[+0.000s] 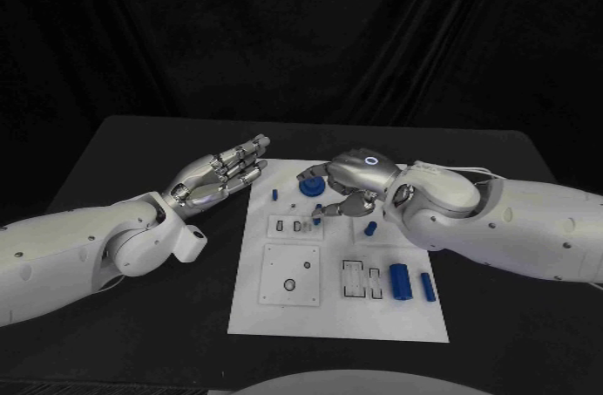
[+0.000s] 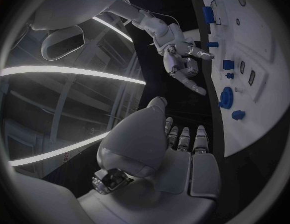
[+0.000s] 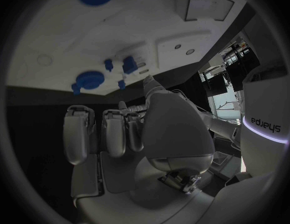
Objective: Assemble the parts on the task board
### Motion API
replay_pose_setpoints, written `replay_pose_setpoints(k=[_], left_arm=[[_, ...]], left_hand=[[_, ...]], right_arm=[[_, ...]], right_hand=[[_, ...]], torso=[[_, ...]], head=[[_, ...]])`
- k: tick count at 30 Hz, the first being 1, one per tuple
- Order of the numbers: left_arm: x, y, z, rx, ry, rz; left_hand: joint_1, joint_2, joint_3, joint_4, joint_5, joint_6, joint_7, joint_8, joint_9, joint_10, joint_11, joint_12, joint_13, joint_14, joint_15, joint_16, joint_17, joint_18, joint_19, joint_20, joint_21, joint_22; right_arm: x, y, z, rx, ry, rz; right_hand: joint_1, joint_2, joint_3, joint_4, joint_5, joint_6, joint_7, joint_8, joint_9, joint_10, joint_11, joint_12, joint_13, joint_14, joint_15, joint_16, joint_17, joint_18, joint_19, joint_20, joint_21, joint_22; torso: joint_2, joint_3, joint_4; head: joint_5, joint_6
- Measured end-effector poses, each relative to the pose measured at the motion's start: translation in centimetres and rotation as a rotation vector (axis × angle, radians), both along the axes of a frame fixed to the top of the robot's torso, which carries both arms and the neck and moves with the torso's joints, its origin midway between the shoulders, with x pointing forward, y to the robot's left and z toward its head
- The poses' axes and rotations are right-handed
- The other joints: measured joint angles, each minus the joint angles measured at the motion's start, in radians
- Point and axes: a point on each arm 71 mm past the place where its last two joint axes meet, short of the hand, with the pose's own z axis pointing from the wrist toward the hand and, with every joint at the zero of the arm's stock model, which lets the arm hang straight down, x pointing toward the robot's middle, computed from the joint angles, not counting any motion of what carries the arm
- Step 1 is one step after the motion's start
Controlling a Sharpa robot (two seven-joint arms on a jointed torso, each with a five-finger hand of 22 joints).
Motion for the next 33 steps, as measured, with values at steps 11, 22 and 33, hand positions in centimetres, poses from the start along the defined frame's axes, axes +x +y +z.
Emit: replay_pose_setpoints(k=[11,22,33], left_arm=[[0.5,0.9,4.5,0.048,-0.162,0.142],[1.3,-0.8,7.7,0.27,-0.426,0.223],[2.6,-4.7,5.9,0.629,-0.38,0.158]], left_hand=[[0.033,-0.081,0.038,0.015,-0.058,0.214,0.083,0.047,0.026,0.494,0.186,0.368,0.17,0.407,0.108,0.384,0.167,-0.027,0.435,0.06,0.316,0.18],[-0.193,-0.092,-0.012,0.049,-0.356,0.647,0.166,0.181,0.077,1.382,0.139,1.5,1.272,1.159,0.06,1.469,1.128,-0.072,0.972,0.002,1.25,0.965],[-0.345,-0.07,-0.124,0.057,-0.452,0.799,0.087,0.274,0.203,1.465,0.052,1.562,1.307,1.464,-0.033,1.565,1.307,-0.119,1.452,-0.02,1.526,1.307]], right_arm=[[0.4,-6.2,8.0,0.135,-0.253,-0.039],[1.0,-9.5,8.7,0.15,-0.299,-0.108],[1.2,-10.9,7.2,0.141,-0.264,-0.155]], right_hand=[[-0.083,0.006,-0.002,0.002,0.002,0.125,0.007,0.037,0.011,0.0,0.0,0.0,0.0,0.0,0.0,0.0,0.0,0.0,0.0,0.0,0.013,0.0],[-0.128,0.05,0.026,0.002,0.033,0.197,0.024,0.068,0.024,0.0,0.008,0.0,0.001,0.004,0.004,0.0,0.0,0.0,0.0,0.0,0.013,0.0],[-0.108,0.099,0.041,-0.002,0.084,0.248,0.034,0.088,0.037,0.0,0.015,0.0,0.001,0.003,0.011,0.0,0.0,0.0,0.0,0.007,0.012,0.0]], torso=[[0.0,0.0021,-0.0001],[-0.007,0.0091,-0.0046],[-0.023,0.0233,-0.0197]], head=[[0.0,0.01],[0.009,0.029],[0.015,0.035]])
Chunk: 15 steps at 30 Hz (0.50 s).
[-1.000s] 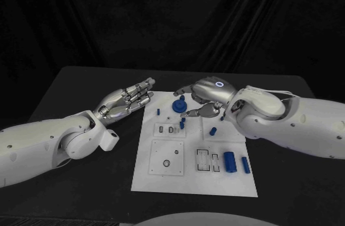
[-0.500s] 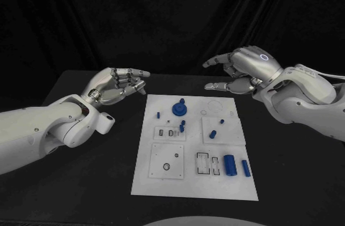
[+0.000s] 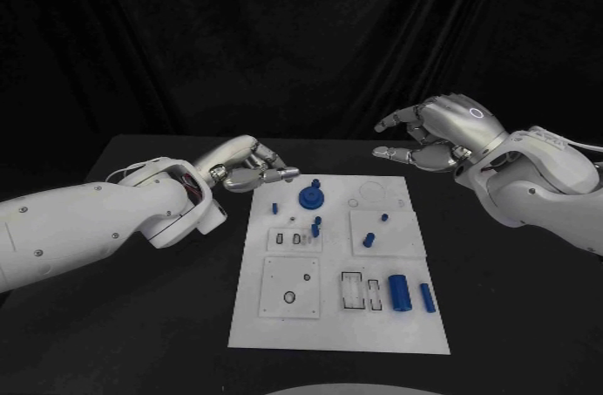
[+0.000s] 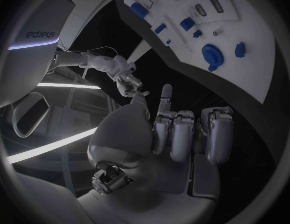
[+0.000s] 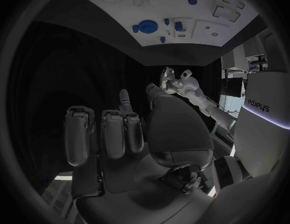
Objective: Assemble the parts on the task board
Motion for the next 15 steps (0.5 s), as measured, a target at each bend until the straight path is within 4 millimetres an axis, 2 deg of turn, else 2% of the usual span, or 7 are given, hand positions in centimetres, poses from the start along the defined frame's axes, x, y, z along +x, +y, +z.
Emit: replay_pose_setpoints(k=[1,4,6,9,10,12,15], left_arm=[[0.0,-0.2,-0.2,0.029,0.014,0.005],[0.1,-0.9,-0.9,0.124,0.066,0.022],[0.1,-1.4,-1.0,0.184,0.097,0.031],[0.1,-2.0,-1.0,0.261,0.135,0.044],[0.0,-2.2,-1.0,0.283,0.146,0.046],[0.1,-2.6,-1.0,0.333,0.171,0.051],[0.2,-3.5,-0.8,0.404,0.203,0.05]], left_hand=[[-0.005,0.005,-0.004,-0.001,0.0,0.002,-0.002,0.013,0.021,0.0,-0.003,0.0,0.0,0.0,-0.004,0.0,0.0,-0.014,0.006,-0.006,0.008,0.0],[-0.009,0.004,-0.011,0.001,0.0,-0.002,-0.015,0.066,0.103,0.001,-0.016,0.0,0.0,0.001,-0.016,0.0,0.0,-0.014,0.014,-0.014,0.019,0.0],[-0.017,0.006,-0.012,-0.001,0.0,-0.01,-0.024,0.096,0.153,0.0,-0.017,0.0,0.0,0.0,-0.018,0.0,0.0,-0.014,0.016,-0.016,0.021,0.0],[-0.027,0.006,-0.017,-0.001,0.005,-0.02,-0.034,0.166,0.257,-0.001,-0.031,0.0,0.0,0.0,-0.03,0.0,0.0,-0.014,0.013,-0.027,0.025,0.0],[-0.03,0.009,-0.019,0.001,0.011,-0.03,-0.043,0.204,0.318,0.0,-0.041,0.0,0.0,0.0,-0.039,0.0,0.0,-0.014,0.014,-0.033,0.025,0.0],[-0.03,0.009,-0.019,0.001,0.019,-0.041,-0.054,0.256,0.406,0.0,-0.045,0.0,0.0,0.0,-0.042,0.0,0.0,-0.014,0.015,-0.041,0.025,0.0],[-0.059,0.012,-0.026,-0.001,0.019,-0.041,-0.054,0.281,0.462,0.001,-0.052,0.0,0.0,0.003,-0.046,0.0,0.0,-0.014,0.012,-0.045,0.025,0.0]], right_arm=[[0.0,-0.1,-0.1,0.0,0.004,-0.004],[0.1,-0.3,-0.6,0.001,0.02,-0.016],[0.1,-0.4,-0.9,0.002,0.031,-0.023],[0.2,-0.5,-1.2,0.003,0.046,-0.031],[0.2,-0.5,-1.4,0.003,0.05,-0.033],[0.2,-0.5,-1.7,0.003,0.062,-0.038],[0.3,-0.6,-2.1,0.0,0.077,-0.047]], right_hand=[[0.001,0.001,0.004,-0.001,0.006,0.006,0.0,0.002,0.001,0.0,0.0,0.0,0.0,0.0,0.0,0.0,0.0,0.0,0.0,0.0,-0.002,0.0],[-0.002,0.006,0.004,-0.001,0.019,0.011,0.001,0.002,0.003,-0.002,0.002,0.0,0.0,-0.002,0.002,0.0,0.0,0.0,0.0,0.0,-0.007,0.0],[-0.002,0.007,0.004,-0.001,0.022,0.015,0.002,0.002,0.004,-0.004,0.004,0.0,0.0,-0.003,0.004,0.0,0.0,0.0,0.0,0.0,-0.01,0.0],[0.001,0.011,0.004,-0.001,0.023,0.018,0.004,0.002,0.005,-0.003,0.004,0.0,0.0,-0.003,0.004,-0.003,0.0,0.0,0.0,0.0,-0.017,0.0],[0.002,0.013,0.004,-0.001,0.03,0.024,0.004,0.005,0.006,-0.001,0.007,0.0,0.0,-0.003,0.004,-0.005,0.0,0.0,0.0,0.0,-0.019,0.0],[0.002,0.013,0.004,-0.001,0.037,0.024,0.004,0.006,0.006,0.0,0.007,0.0,0.0,-0.003,0.004,-0.005,0.0,0.0,0.0,0.0,-0.019,0.0],[0.006,0.017,0.007,-0.004,0.046,0.024,0.004,0.006,0.008,0.0,0.007,0.0,0.0,-0.003,0.004,-0.005,0.0,0.0,0.0,0.0,-0.019,0.0]], torso=[[-0.002,0.0026,-0.0007],[-0.009,0.0116,-0.0044],[-0.013,0.0175,-0.0065],[-0.02,0.0267,-0.0098],[-0.022,0.0294,-0.0109],[-0.026,0.0354,-0.0141],[-0.032,0.0441,-0.0188]], head=[[0.0,-0.001],[0.0,-0.008],[0.001,-0.014],[0.005,-0.023],[0.007,-0.027],[0.011,-0.036],[0.018,-0.049]])
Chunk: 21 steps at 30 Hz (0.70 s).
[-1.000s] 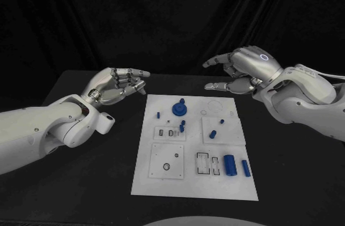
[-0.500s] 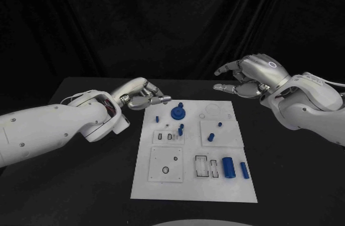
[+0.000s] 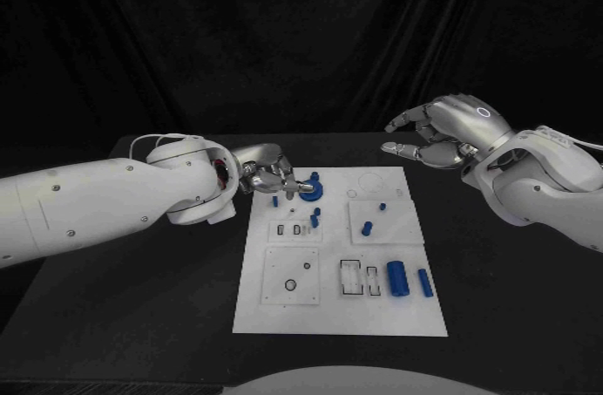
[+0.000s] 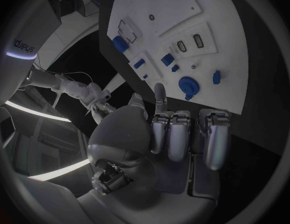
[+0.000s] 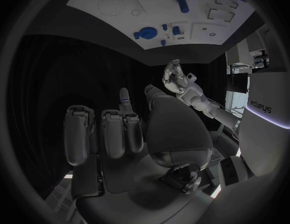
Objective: Assemble the parts on the task board
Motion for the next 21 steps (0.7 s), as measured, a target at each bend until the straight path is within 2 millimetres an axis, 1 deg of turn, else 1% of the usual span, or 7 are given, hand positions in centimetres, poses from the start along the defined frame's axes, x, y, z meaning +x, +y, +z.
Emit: replay_pose_setpoints(k=[3,6,9,11,14,16,21], left_arm=[[0.1,-0.8,-0.1,0.064,0.034,-0.004],[0.3,-1.5,-0.5,0.121,0.065,-0.008],[0.4,-2.1,-0.8,0.171,0.092,-0.012],[0.5,-2.2,-0.9,0.196,0.105,-0.014],[0.8,-2.3,-1.1,0.229,0.121,-0.009],[1.0,-2.4,-1.1,0.244,0.127,-0.005],[1.5,-3.0,-1.3,0.275,0.135,0.002]], left_hand=[[-0.001,0.001,0.0,0.0,0.0,0.006,-0.005,0.0,0.014,0.0,0.0,0.0,0.0,-0.004,-0.004,0.0,0.0,0.0,0.003,-0.003,0.0,0.0],[-0.006,0.006,0.0,0.0,0.0,0.006,-0.005,-0.001,0.017,0.0,0.0,0.0,0.0,-0.004,-0.004,0.0,0.0,0.0,0.003,-0.003,0.0,0.0],[-0.011,0.01,0.0,0.0,0.0,0.006,-0.005,-0.029,0.017,0.0,0.0,0.0,0.0,-0.004,-0.004,0.0,0.0,0.0,0.003,-0.003,-0.005,0.0],[-0.017,0.007,-0.002,-0.002,-0.002,0.006,-0.005,-0.046,0.017,0.0,0.0,0.0,0.0,-0.004,-0.004,0.0,0.0,0.0,0.003,-0.003,-0.007,0.0],[-0.037,0.008,-0.008,0.0,-0.012,0.007,-0.004,-0.073,0.016,0.0,0.0,0.0,0.0,-0.004,-0.004,0.0,0.0,0.0,0.003,-0.003,-0.011,0.0],[-0.038,0.008,-0.009,-0.001,-0.012,0.009,-0.002,-0.08,0.015,0.0,0.0,0.0,0.0,-0.004,-0.003,0.0,0.0,0.0,0.003,-0.003,-0.014,0.0],[-0.044,0.002,-0.011,-0.003,-0.012,0.013,0.002,-0.093,0.015,0.0,0.0,0.0,0.0,-0.004,-0.003,0.0,0.0,0.0,0.003,-0.003,-0.015,0.0]], right_arm=[[0.2,0.1,-0.3,-0.003,0.011,-0.006],[0.2,0.2,-0.5,-0.006,0.023,-0.01],[0.3,0.2,-0.7,-0.009,0.033,-0.015],[0.4,0.2,-0.9,-0.012,0.04,-0.019],[0.4,0.3,-1.1,-0.015,0.05,-0.023],[0.4,0.3,-1.3,-0.016,0.055,-0.024],[0.4,0.2,-1.9,-0.019,0.068,-0.031]], right_hand=[[0.0,0.0,0.0,0.0,0.007,0.007,0.0,0.0,0.001,0.0,0.0,0.0,0.0,0.0,0.0,0.0,0.0,0.0,0.0,0.0,0.0,0.0],[0.0,0.0,0.0,0.0,0.008,0.007,0.0,0.0,0.001,0.0,0.0,0.0,0.0,0.0,0.0,0.0,0.0,0.0,0.0,0.0,-0.004,0.0],[0.004,0.004,0.0,0.0,0.011,0.007,0.0,0.0,0.001,0.0,0.0,0.0,0.0,0.0,0.0,0.0,0.0,0.0,0.0,0.0,-0.004,0.0],[0.004,0.004,0.0,0.0,0.011,0.007,0.0,0.0,0.001,0.0,0.0,0.0,0.0,0.0,0.0,0.0,0.0,0.0,-0.004,0.004,-0.004,0.0],[0.004,0.004,0.0,0.0,0.011,0.007,0.0,0.0,0.001,0.0,0.0,0.0,0.0,0.0,0.0,0.0,0.0,0.0,-0.004,0.004,-0.004,0.0],[0.004,0.004,0.0,0.0,0.011,0.007,0.0,0.0,0.001,0.0,0.0,0.0,0.0,0.0,0.0,-0.006,0.0,0.0,-0.004,0.004,-0.004,0.0],[0.004,0.004,0.0,0.0,0.015,0.008,0.001,0.0,0.001,0.0,0.0,0.0,0.0,0.0,0.0,-0.006,0.0,0.0,-0.004,0.004,-0.008,0.0]], torso=[[-0.005,0.0065,-0.0044],[-0.009,0.0113,-0.008],[-0.012,0.0162,-0.0111],[-0.013,0.0194,-0.0131],[-0.015,0.0229,-0.0156],[-0.016,0.0251,-0.0168],[-0.017,0.0275,-0.0192]], head=[[0.005,-0.011],[0.009,-0.019],[0.011,-0.025],[0.012,-0.029],[0.019,-0.032],[0.023,-0.032],[0.029,-0.03]])
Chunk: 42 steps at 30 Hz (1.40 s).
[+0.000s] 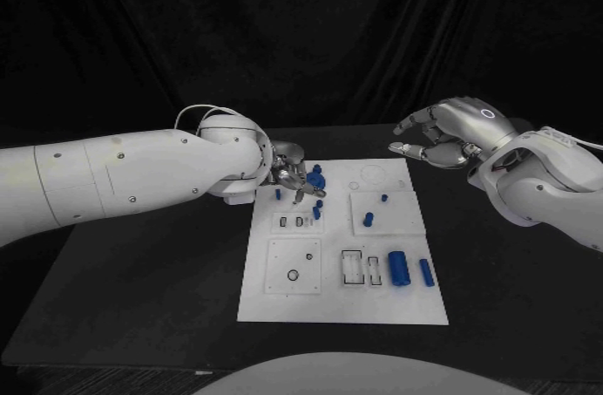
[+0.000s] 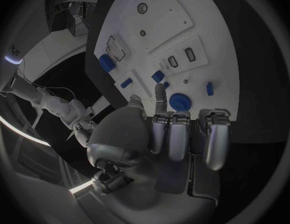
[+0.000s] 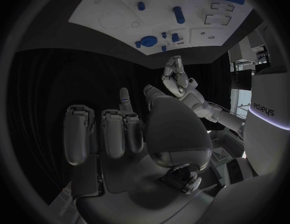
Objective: Assemble the parts on the task board
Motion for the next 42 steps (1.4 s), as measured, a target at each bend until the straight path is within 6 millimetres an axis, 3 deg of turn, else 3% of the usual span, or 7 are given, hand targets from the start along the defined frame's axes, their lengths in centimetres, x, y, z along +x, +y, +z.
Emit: replay_pose_setpoints(k=[4,9,21,42], left_arm=[[0.5,-0.2,-0.1,0.018,0.001,0.012],[0.9,-0.5,-0.2,0.032,0.0,0.019],[1.3,-1.5,-0.7,0.042,0.008,0.013],[1.3,-1.9,-2.5,0.066,0.053,0.005]], left_hand=[[0.0,0.0,0.0,0.0,0.011,0.0,0.0,-0.02,-0.001,0.0,0.0,0.0,0.0,0.0,0.0,0.0,0.0,0.0,0.0,0.0,-0.004,0.0],[0.005,0.004,0.007,-0.007,0.023,0.004,0.004,-0.075,-0.013,-0.001,0.002,0.0,0.0,0.0,0.0,0.0,0.0,0.0,-0.001,0.001,-0.021,0.0],[0.016,0.007,0.018,-0.007,0.027,-0.002,0.016,-0.139,-0.028,0.001,0.013,0.0,0.0,0.004,0.011,0.0,0.0,0.0,-0.011,0.011,-0.031,0.0],[0.019,0.011,0.028,-0.012,0.027,0.019,0.019,-0.151,-0.029,-0.002,0.016,0.0,0.0,0.0,0.015,0.0,0.0,0.0,-0.011,0.011,-0.031,0.0]], right_arm=[[0.0,0.1,-0.2,0.0,0.004,0.002],[-0.1,0.0,-0.4,0.001,0.005,0.001],[0.0,0.1,-0.4,0.004,-0.001,0.008],[0.0,0.4,-0.5,0.005,-0.002,0.017]], right_hand=[[0.0,0.0,0.0,0.0,0.0,0.003,0.003,0.0,0.001,0.0,0.0,0.0,0.0,0.0,0.0,0.0,0.0,0.0,0.0,0.0,0.0,0.0],[0.0,0.0,0.0,0.0,0.0,0.003,0.003,0.0,0.001,0.0,0.0,0.0,0.0,0.0,0.0,0.0,0.0,0.0,0.0,0.0,0.0,0.0],[0.004,0.004,0.003,-0.003,0.0,0.01,0.003,0.0,0.002,0.0,0.0,0.0,0.0,0.0,0.0,0.0,0.0,0.0,0.0,0.0,0.0,0.001],[0.004,0.004,0.003,-0.003,0.004,0.01,0.003,0.0,0.003,0.0,0.0,0.0,0.001,0.003,0.003,0.0,0.0,0.0,0.0,0.0,0.0,0.001]], torso=[[0.0,0.0011,-0.001],[0.0,0.0035,-0.0026],[0.0,0.0012,-0.0011],[-0.002,0.0023,0.0017]], head=[[0.0,-0.009],[0.004,-0.021],[0.006,-0.033],[0.006,-0.039]])
